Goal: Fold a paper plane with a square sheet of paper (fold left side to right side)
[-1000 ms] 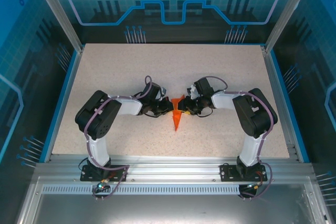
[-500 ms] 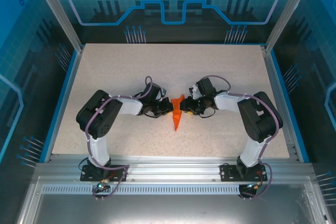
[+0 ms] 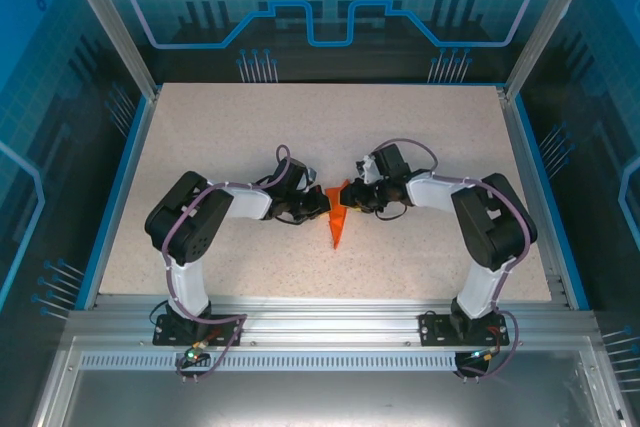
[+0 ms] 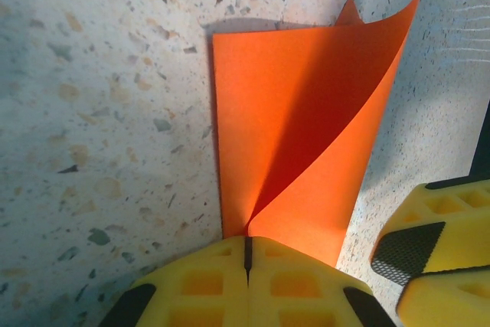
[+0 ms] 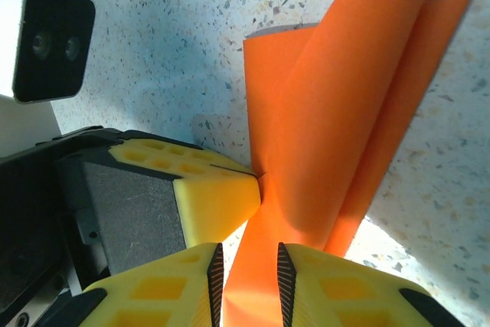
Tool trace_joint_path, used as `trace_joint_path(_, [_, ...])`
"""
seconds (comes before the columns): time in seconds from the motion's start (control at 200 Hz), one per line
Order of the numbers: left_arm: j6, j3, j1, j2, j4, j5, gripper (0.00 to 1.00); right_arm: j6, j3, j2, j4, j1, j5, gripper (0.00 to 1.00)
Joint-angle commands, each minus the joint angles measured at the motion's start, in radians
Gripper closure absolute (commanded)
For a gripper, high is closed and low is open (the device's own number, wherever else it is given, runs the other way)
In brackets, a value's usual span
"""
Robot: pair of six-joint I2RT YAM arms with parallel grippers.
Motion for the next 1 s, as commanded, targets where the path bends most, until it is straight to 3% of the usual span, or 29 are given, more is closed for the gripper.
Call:
trace_joint_path(0.0, [0.024,-0.014,0.010,-0.011,-0.066,-0.075,1.00,0.007,0.030,0.038,0.014,0.013,-0.020,0.73])
trace_joint_path(0.995, [0.038,-0.060,0.009,-0.052,-0.082,-0.111,1.00,-0.032,0.115,0.144,-0.073,0.039,0.014,0.73])
